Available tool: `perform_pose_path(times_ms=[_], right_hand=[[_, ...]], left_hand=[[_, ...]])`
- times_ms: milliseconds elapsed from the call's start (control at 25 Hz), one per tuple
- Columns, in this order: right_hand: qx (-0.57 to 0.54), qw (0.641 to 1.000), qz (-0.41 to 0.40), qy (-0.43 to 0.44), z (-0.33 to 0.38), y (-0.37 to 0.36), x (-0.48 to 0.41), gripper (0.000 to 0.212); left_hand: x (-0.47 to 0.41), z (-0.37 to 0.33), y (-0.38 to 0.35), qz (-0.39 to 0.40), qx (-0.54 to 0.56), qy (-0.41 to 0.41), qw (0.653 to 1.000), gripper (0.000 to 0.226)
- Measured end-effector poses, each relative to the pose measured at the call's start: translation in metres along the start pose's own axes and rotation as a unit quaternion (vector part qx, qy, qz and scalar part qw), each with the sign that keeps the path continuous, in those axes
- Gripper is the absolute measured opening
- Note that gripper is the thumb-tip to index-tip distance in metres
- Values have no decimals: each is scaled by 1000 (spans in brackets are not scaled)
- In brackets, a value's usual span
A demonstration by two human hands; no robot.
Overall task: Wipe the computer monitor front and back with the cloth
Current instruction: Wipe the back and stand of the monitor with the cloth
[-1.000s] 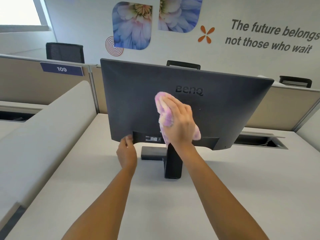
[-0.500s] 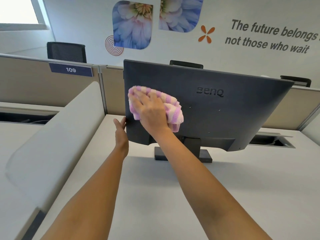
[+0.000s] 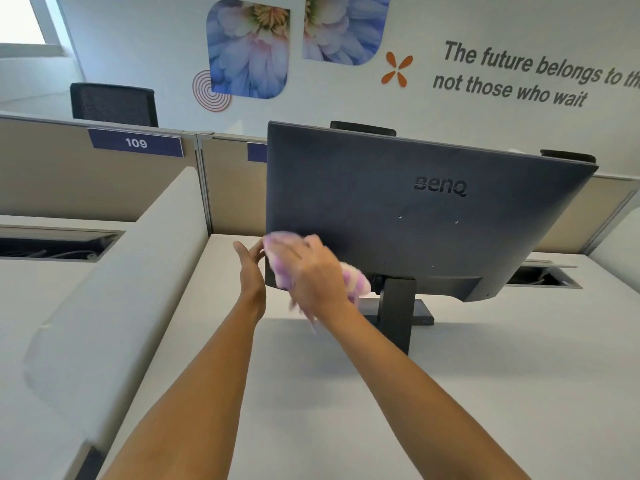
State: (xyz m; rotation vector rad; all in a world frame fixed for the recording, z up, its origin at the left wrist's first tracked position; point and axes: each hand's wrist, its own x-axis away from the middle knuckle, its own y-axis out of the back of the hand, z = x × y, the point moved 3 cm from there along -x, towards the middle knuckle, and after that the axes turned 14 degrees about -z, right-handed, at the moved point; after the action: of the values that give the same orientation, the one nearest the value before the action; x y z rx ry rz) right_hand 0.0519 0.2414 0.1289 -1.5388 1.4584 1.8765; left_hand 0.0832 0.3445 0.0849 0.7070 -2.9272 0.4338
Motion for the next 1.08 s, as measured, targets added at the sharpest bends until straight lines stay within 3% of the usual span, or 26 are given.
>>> perform_pose_path(times_ms=[80,160,320,480,680,760,880,960,1080], right_hand=[[29,994,-109,-14,-4,19,-42,43],[47,989,-136,-19,-8,21,-70,42],[94,991,-52,86,-2,-27,-40,44],[104,986,42,126,-3,-43,2,55],[78,973,186,109,-12,-51,49,70],[81,960,245,106,-13,-48,55,62],[60,946,302,98,-15,-40,62,28],[9,972,229,40,-20,-24,58,23],[-25,999,38,12,-28,21,24,28]], left_hand=[[-1,1,0,2,9,-4,1000,74],[-3,1,1,8,10,-3,1000,77],[-10,-1,3,20,12,10,1000,82],[-12,-1,3,10,20,29,999,80],[-9,-2,0,-9,9,10,1000,78],[-9,-2,-1,-15,-4,8,1000,76],[-4,-4,-4,-20,-16,4,1000,71],[2,-5,-6,-24,-19,0,1000,66],[6,-6,-11,-39,-14,-12,999,62]])
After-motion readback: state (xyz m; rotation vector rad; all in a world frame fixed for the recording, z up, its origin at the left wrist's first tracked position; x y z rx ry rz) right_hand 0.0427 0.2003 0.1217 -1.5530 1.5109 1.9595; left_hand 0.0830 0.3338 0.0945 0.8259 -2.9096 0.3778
